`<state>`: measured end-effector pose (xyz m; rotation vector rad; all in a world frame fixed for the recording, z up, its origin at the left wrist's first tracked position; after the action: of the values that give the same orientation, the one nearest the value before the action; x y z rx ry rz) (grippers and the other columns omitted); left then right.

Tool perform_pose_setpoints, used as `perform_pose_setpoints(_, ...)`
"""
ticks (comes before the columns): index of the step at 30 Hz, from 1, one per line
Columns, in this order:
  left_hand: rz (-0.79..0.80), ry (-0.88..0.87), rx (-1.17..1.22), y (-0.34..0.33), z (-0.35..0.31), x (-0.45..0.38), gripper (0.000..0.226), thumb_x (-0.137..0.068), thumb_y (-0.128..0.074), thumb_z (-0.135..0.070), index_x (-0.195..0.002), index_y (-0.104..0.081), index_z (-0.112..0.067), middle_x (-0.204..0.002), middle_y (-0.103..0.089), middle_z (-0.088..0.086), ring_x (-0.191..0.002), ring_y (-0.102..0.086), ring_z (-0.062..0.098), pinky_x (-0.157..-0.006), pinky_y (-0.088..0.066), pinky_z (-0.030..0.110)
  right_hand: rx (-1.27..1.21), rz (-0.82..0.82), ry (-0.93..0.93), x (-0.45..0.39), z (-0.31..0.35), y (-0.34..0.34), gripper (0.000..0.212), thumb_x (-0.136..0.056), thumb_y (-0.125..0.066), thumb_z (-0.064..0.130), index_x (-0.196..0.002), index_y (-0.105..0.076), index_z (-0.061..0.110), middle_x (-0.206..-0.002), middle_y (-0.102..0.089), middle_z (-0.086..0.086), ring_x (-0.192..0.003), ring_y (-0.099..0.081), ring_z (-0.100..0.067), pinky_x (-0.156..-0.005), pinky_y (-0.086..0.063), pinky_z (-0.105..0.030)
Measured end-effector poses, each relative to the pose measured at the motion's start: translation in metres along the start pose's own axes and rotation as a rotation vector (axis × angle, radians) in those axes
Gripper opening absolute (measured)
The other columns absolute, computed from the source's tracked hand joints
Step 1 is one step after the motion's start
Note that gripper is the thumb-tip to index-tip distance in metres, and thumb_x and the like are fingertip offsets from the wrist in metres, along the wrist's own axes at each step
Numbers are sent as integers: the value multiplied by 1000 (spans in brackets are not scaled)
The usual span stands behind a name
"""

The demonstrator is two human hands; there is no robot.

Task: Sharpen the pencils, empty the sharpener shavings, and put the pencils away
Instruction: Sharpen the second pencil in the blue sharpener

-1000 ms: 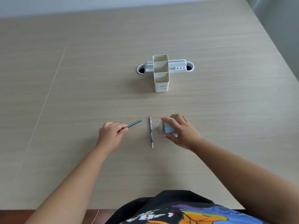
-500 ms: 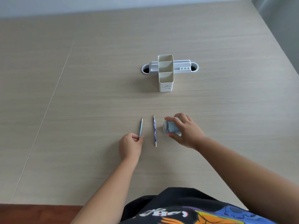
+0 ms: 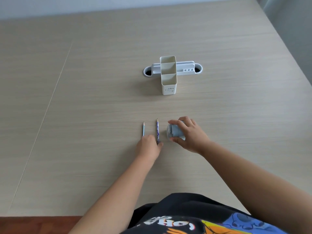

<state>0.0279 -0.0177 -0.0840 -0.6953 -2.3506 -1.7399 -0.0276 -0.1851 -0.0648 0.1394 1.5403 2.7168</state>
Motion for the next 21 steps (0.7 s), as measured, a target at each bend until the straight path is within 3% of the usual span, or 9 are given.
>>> perform_pose_setpoints(3, -1, 8, -2, 10, -2, -1, 19, -77, -62, -30, -71, -66, -12, -77, -66, 14, -75, -63, 37, -56, -42, 30, -6, 4, -5, 0, 0, 0, 59, -80, -59, 54, -133, -37, 39, -124, -45, -5, -108, -47, -29, -92, -45, -41)
perform_pose_setpoints(6, -99, -22, 43, 34, 3, 3, 20, -71, -63, -31, -62, -64, -13, -61, -63, 7, -64, -57, 33, -53, -42, 28, -15, 3, -11, 0, 0, 1, 60, -80, -60, 54, -133, -37, 40, -124, -45, -5, -108, -47, -29, -92, -44, -40)
perform_pose_setpoints(10, -203, -116, 137, 68, 30, 6, 11, -72, -70, -30, -68, -71, -19, -64, -72, -3, -64, -64, 19, -61, -47, 25, -26, 3, -22, 0, -1, 0, 60, -80, -62, 52, -133, -35, 41, -125, -45, -4, -110, -46, -28, -93, -44, -39)
perform_pose_setpoints(14, -147, -271, 163, 80, 65, 6, 6, -71, -74, -17, -74, -75, -22, -68, -71, -7, -62, -65, 10, -67, -54, 28, -29, 17, -27, -1, 1, 0, 62, -80, -63, 50, -134, -35, 40, -125, -44, -3, -110, -45, -27, -93, -43, -38)
perform_pose_setpoints(18, -118, -398, 88, 79, 68, 1, 13, -72, -74, -13, -80, -76, -24, -67, -68, -6, -61, -60, 12, -61, -50, 27, -38, 24, -38, 0, -1, 1, 64, -80, -64, 49, -135, -34, 40, -125, -43, -3, -111, -44, -28, -94, -42, -38)
perform_pose_setpoints(21, -123, -464, 28, 78, 63, -2, 14, -73, -65, -24, -82, -76, -24, -68, -69, -4, -63, -61, 18, -59, -50, 29, -45, 31, -44, 0, 0, 1, 64, -79, -65, 49, -135, -35, 40, -125, -43, -2, -111, -44, -28, -95, -43, -39)
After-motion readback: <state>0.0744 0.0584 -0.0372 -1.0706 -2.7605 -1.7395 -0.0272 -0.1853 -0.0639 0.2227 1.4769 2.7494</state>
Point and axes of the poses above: each hand's wrist, its own x-axis away from the middle knuckle, its own y-axis out of the back of the hand, z = x × y, the point moved 4 cm from there along -x, towards the middle knuckle
